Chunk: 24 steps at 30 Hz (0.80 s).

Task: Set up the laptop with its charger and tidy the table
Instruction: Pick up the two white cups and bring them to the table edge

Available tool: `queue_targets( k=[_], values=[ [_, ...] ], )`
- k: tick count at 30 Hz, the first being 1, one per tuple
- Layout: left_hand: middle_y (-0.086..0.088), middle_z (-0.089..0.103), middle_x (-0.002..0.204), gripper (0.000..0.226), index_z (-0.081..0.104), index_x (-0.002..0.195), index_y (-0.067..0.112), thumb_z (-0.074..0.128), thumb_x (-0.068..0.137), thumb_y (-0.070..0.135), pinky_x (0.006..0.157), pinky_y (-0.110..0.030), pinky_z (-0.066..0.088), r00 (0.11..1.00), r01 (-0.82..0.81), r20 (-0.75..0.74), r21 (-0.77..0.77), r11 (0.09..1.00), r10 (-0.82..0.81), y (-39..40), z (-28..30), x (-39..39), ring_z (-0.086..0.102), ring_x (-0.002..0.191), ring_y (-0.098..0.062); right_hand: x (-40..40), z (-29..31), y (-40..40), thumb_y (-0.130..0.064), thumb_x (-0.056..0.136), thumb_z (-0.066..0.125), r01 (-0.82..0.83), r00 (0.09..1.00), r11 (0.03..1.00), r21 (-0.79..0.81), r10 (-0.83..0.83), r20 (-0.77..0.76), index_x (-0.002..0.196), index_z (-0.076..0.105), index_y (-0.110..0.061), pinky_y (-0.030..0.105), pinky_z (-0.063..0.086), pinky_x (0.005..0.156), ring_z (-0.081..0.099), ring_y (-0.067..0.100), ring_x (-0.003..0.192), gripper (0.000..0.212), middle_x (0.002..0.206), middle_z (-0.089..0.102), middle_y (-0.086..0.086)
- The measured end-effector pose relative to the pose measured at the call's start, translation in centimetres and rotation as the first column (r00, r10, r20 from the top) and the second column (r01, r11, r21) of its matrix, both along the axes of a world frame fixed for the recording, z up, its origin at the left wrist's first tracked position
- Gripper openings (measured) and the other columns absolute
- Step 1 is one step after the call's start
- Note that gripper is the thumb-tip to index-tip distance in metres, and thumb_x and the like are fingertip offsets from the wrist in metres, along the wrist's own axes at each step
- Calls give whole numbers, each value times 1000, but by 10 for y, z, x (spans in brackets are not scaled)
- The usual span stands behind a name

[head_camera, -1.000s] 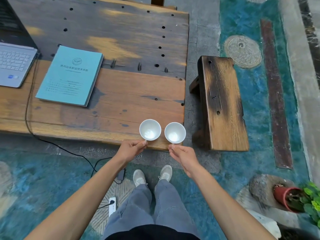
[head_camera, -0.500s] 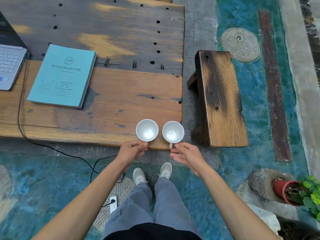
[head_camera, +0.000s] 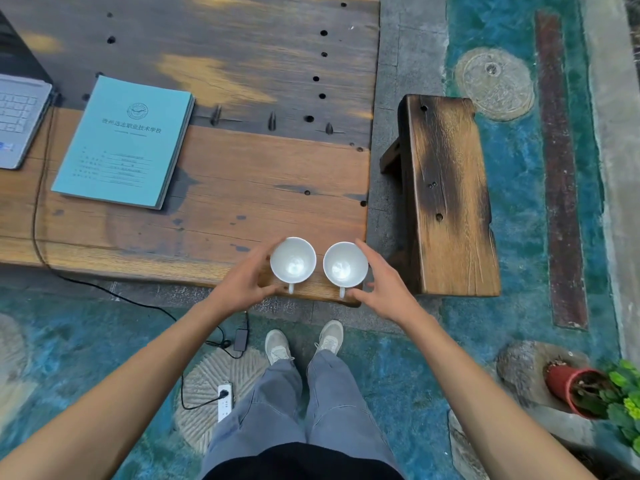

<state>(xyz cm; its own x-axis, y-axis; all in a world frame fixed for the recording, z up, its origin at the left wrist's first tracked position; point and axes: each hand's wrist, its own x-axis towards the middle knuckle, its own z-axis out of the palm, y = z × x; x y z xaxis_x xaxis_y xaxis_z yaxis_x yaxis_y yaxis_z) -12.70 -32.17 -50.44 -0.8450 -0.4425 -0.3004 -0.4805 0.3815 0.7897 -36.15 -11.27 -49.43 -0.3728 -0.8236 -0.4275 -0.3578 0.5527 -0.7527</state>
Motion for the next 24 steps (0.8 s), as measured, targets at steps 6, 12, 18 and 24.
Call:
queue_targets(
  k=[6,12,18,24],
  values=[
    [16,44,141,84,38,150,26,82,80,16,103,-39,48,998,64,-24,-39,997,-65,-16,1,-12,46,123,-1,-2,1,-7,-16,80,86,45,999,999,-26,-45,6,156,35,-31,39,54,103,37,4,134,92,159,40,-6],
    [13,49,135,77,43,147,24,80,81,8,97,-31,48,995,82,-50,-50,995,-85,-21,0,-14,48,116,0,3,-2,-11,-15,79,87,73,997,996,-43,-73,18,152,39,-31,28,55,95,42,3,127,88,154,43,-8],
    [14,48,137,77,42,146,29,80,82,10,88,-14,46,997,45,-58,-48,998,-48,-22,-2,-12,49,114,-1,7,-2,-17,-12,78,87,97,995,994,-47,-95,35,150,42,-32,30,56,97,43,4,127,87,151,45,-8],
    [14,48,138,76,44,146,25,81,81,15,92,-27,51,998,36,-53,-63,997,-39,-24,2,-9,51,117,-6,10,1,-17,-12,78,87,100,994,994,-44,-98,39,149,42,-33,34,56,99,43,4,128,86,148,46,-12]
  ],
)
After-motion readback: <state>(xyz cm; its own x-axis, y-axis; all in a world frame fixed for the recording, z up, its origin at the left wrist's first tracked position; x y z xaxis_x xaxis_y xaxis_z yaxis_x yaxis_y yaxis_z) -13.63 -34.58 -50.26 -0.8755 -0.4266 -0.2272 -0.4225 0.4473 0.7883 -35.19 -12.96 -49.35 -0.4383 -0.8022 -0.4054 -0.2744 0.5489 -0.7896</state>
